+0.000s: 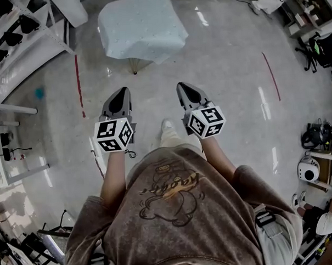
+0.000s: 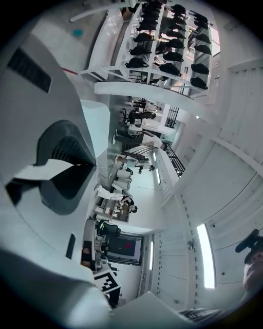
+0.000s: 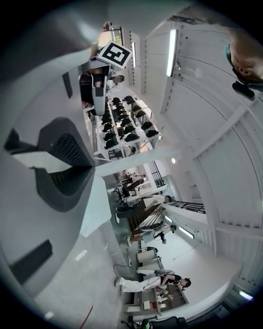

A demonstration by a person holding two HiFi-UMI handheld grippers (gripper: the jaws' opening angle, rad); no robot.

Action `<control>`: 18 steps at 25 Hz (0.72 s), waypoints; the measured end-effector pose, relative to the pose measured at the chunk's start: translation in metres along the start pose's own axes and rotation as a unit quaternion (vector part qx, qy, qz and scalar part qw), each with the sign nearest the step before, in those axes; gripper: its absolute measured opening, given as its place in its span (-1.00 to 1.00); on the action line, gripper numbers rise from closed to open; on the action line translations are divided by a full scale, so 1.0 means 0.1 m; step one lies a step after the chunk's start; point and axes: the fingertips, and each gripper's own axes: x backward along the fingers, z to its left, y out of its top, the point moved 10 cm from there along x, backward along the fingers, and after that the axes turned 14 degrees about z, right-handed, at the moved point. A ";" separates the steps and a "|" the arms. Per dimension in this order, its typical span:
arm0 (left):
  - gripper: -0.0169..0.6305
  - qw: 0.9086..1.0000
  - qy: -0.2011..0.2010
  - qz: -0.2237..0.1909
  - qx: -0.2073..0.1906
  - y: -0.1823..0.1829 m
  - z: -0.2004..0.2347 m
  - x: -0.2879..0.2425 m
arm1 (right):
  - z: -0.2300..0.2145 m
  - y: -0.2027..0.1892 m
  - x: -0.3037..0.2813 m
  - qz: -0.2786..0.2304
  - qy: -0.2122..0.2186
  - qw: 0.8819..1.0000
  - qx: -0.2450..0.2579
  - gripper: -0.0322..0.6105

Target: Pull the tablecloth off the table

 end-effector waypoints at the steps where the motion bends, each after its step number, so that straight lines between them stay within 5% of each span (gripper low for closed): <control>1: -0.89 1.000 0.003 0.000 0.003 0.04 0.00 -0.07 | -0.08 0.05 -0.05 0.001 0.003 1.000 0.001 -0.88; 18: -0.89 0.998 0.056 -0.017 0.036 0.44 0.02 -0.88 | -0.97 0.59 -0.70 0.027 0.052 0.998 0.026 -0.88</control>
